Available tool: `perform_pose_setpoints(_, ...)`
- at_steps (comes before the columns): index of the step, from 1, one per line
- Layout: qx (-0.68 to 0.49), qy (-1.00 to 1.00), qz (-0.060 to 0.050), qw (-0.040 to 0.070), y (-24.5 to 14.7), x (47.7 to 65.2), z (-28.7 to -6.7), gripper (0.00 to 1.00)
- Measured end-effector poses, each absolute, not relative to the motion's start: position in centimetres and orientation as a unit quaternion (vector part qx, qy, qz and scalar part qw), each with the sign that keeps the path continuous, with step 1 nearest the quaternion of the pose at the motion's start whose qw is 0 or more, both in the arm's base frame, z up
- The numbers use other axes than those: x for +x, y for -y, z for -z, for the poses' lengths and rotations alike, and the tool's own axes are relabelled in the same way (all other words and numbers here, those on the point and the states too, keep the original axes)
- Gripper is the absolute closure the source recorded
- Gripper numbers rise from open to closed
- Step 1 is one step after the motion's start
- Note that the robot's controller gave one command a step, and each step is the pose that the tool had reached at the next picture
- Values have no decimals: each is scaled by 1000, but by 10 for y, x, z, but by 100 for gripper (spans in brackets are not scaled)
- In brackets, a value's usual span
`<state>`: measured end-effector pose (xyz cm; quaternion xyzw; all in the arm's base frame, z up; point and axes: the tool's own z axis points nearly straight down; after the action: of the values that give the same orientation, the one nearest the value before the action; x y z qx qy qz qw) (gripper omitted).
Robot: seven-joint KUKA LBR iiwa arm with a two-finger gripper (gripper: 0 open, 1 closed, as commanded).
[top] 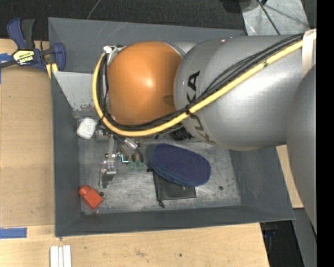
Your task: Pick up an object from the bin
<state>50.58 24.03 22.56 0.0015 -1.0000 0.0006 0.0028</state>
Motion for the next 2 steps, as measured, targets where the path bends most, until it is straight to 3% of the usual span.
perform_pose_setpoints(1,114,993,0,1,-226,567,-74,0)
perform_pose_setpoints(2,59,998,0,-5,-158,560,-178,0)
